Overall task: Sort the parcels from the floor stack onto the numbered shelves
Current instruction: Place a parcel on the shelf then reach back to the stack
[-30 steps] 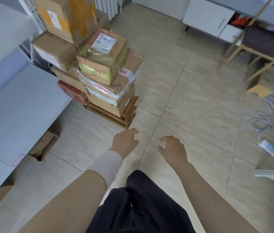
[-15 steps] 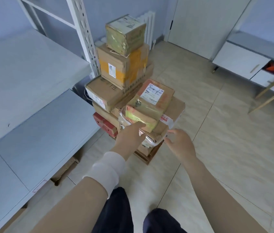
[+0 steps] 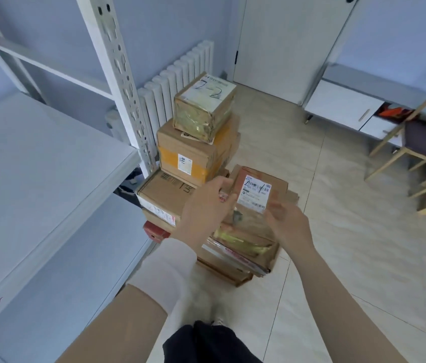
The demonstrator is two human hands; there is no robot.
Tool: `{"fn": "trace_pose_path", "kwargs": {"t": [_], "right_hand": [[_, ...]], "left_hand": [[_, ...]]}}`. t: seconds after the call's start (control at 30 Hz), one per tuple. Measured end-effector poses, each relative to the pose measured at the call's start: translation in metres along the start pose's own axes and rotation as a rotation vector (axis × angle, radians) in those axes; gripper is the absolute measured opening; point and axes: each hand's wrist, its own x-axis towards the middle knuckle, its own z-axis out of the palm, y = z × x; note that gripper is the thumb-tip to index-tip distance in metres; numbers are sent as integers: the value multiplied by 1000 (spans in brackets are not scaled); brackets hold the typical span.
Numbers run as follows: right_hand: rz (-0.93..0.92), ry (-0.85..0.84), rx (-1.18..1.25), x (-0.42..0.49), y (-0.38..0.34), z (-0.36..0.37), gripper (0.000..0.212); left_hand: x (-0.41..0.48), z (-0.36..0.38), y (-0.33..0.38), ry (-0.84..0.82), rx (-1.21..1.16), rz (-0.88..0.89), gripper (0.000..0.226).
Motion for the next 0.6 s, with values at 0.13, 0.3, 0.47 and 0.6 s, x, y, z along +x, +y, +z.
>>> {"fn": "trace_pose_path", "kwargs": {"t": [0.13,0.3,0.47,0.6], "right_hand": [[-40,47,76,35,-35,-2,32],[-145,40,210,68,-89,-5,34],[-143,8,310,93,-136,4,42],[-62,-1,472,110,-160,23,49]], "left_hand": [[36,-34,23,126,-70,92,35],[79,-78,50,319,-166,193,24],[122,-118,46,445,-248,174,25],[158,-137,23,392,-285,60,37]]}}
